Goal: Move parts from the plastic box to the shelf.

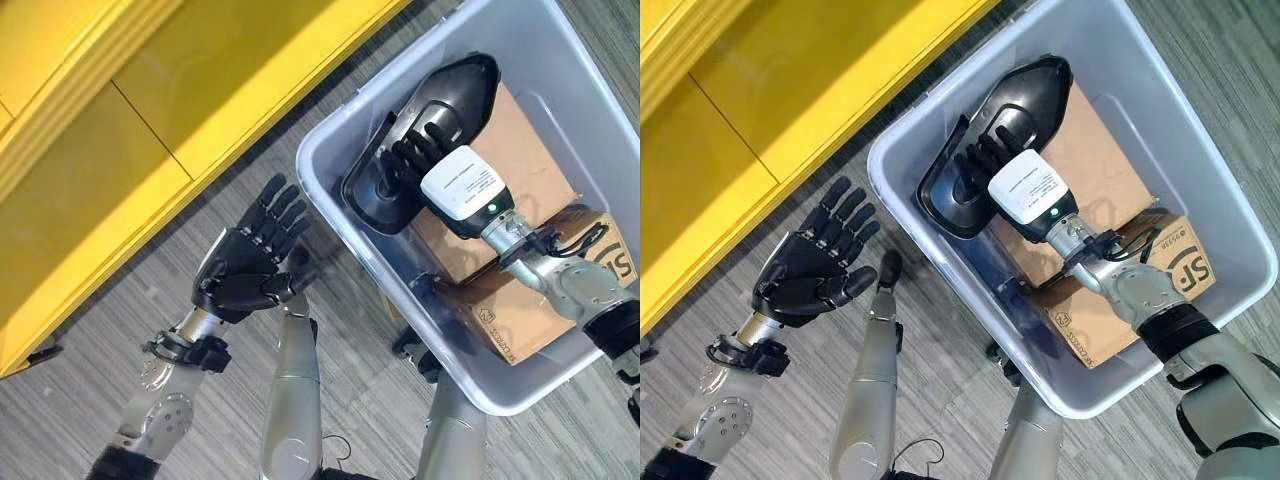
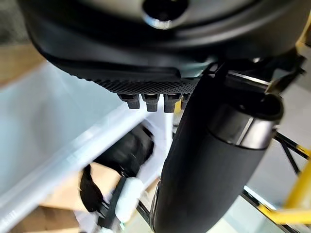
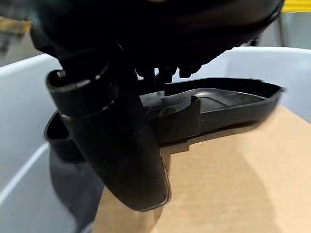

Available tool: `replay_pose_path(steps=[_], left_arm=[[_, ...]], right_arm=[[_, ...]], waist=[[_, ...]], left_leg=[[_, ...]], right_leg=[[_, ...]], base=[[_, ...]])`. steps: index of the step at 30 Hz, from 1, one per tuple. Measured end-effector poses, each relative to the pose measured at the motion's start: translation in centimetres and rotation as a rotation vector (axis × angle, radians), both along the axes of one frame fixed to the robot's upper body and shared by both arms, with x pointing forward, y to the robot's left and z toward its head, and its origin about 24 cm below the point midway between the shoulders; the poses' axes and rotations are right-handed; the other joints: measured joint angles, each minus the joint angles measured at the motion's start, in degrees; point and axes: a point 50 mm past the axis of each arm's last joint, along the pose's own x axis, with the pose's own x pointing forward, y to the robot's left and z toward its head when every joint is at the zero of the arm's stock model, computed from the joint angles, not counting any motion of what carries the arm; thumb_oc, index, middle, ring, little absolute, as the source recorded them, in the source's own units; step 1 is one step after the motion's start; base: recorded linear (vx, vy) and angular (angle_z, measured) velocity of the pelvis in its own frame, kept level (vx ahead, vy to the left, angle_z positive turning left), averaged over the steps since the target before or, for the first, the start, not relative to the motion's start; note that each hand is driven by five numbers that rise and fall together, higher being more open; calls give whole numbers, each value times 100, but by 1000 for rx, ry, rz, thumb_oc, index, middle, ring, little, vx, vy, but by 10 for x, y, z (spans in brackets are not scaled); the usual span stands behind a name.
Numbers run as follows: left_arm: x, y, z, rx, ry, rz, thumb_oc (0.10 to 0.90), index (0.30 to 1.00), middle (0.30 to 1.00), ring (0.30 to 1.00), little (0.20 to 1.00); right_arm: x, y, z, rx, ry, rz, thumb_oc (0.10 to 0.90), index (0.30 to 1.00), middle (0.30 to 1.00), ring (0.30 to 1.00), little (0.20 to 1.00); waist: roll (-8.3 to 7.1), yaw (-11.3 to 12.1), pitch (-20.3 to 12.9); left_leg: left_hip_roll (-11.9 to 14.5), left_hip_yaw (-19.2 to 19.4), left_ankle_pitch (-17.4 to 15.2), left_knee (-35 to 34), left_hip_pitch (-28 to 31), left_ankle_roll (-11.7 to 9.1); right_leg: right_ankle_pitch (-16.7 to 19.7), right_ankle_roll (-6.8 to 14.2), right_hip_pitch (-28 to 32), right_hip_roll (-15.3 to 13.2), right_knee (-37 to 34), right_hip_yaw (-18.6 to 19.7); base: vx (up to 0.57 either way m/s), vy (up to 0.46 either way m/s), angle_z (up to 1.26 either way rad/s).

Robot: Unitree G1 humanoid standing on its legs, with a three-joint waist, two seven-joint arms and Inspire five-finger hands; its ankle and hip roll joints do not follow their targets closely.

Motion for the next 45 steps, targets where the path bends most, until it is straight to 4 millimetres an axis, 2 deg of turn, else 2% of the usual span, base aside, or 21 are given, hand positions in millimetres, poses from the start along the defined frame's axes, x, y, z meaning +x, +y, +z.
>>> replay_pose_path(steps=[1,4,7,12,13,17,19,23,26,31,34,36,37,40,43,45], left_arm=[[1,-1,2,-1,-8,-2,900,1000,1000,1000,1000],[9,-9,11,-4,-49,-33,900,1000,1000,1000,1000],[11,-4,20,-30,-95,12,900,1000,1000,1000,1000],[13,0,28,-42,-132,47,900,1000,1000,1000,1000],[13,1,30,-45,-143,51,900,1000,1000,1000,1000],[16,2,36,-54,-159,67,900,1000,1000,1000,1000],[16,0,35,-53,-152,59,900,1000,1000,1000,1000],[16,0,35,-54,-157,58,900,1000,1000,1000,1000],[17,-4,29,-40,-109,27,900,1000,1000,1000,1000],[14,-5,23,-36,-79,19,900,1000,1000,1000,1000],[14,-6,22,-30,-79,-7,900,1000,1000,1000,1000],[14,-7,22,-29,-80,-16,900,1000,1000,1000,1000],[14,-7,22,-27,-80,-17,900,1000,1000,1000,1000],[13,-7,21,-23,-84,-30,900,1000,1000,1000,1000],[11,-8,19,-21,-77,-47,900,1000,1000,1000,1000],[11,-8,19,-41,-82,-73,900,1000,1000,1000,1000]], right_arm=[[0,0,6,46,-29,4,900,1000,1000,1000,1000],[0,3,9,47,-45,20,900,1000,1000,1000,1000],[3,-3,10,44,-55,-4,900,1000,1000,1000,1000],[-2,-4,28,32,-111,22,900,1000,1000,1000,1000],[-4,1,38,29,-142,50,900,1000,1000,1000,1000],[-4,5,46,-13,-169,50,900,1000,1000,1000,1000],[-2,10,58,-36,-182,46,900,1000,1000,1000,1000],[0,18,67,-86,-219,54,900,1000,1000,1000,1000],[3,24,80,-131,-266,41,900,1000,1000,1000,1000],[11,36,95,-215,-302,-6,900,1000,1000,1000,1000],[19,43,100,-278,-279,-72,900,1000,1000,1000,1000],[24,43,105,-299,-261,-120,718,745,745,745,745],[26,42,107,-309,-259,-141,400,300,300,300,300],[32,45,110,-323,-258,-173,400,300,300,300,300],[33,55,114,-247,-269,-145,400,300,300,300,300],[35,54,118,-196,-294,-139,400,300,300,300,300]], waist=[[0,-50,0],[-15,-221,-6],[-17,-325,-7],[-5,-352,-8],[-5,-350,-8],[0,-363,-10],[4,-334,-12],[30,-319,-26],[32,-261,-26],[35,10,-28],[65,161,-29],[65,252,-29],[65,284,-29],[71,309,-33],[72,324,-33],[76,333,-36]], left_leg=[[-6,-15,-44,105,-151,62],[-6,-19,-60,180,-575,16],[-16,-23,-71,225,-832,1],[-64,-21,-108,454,-1169,-36],[-77,-27,-199,713,-1349,-36],[-141,-36,-354,1066,-1576,-145],[-149,-99,-355,1047,-1608,-146],[-157,-125,-431,1321,-1808,-100],[-175,-125,-465,1322,-1838,-147],[-177,-135,-413,1243,-1759,-75],[-247,-280,-385,1260,-1647,-123],[-274,-307,-391,1262,-1616,-127],[-278,-313,-396,1263,-1605,-124],[-277,-460,-397,1239,-1582,-118],[-275,-477,-401,1176,-1577,-127],[-273,-477,-386,1072,-1581,-107]], right_leg=[[-26,-23,-147,-7,83,20],[-32,-86,-674,-1,219,130],[22,-104,-956,-6,218,157],[25,-97,-1291,-9,300,295],[25,-97,-1412,-49,375,318],[15,-80,-1582,-82,560,440],[15,-81,-1606,-83,558,426],[14,-80,-1700,-102,654,427],[11,-74,-1705,-117,657,419],[-6,-115,-1623,-158,666,356],[-77,-70,-1335,-236,696,138],[-130,-59,-1269,-258,727,111],[-149,-77,-1261,-262,740,111],[-211,-122,-1161,-267,766,-24],[-251,-93,-1158,-271,795,-53],[-248,-99,-1155,-276,771,-89]], base=[[-33,19,-2],[-67,31,-9],[-31,41,-10],[-6,31,-7],[6,57,-10],[3,27,-4],[8,41,1],[17,24,-1],[30,15,5],[33,11,8],[43,-32,23],[34,-50,16],[18,-32,4],[12,-22,8],[-9,-35,6],[-18,-21,11]])
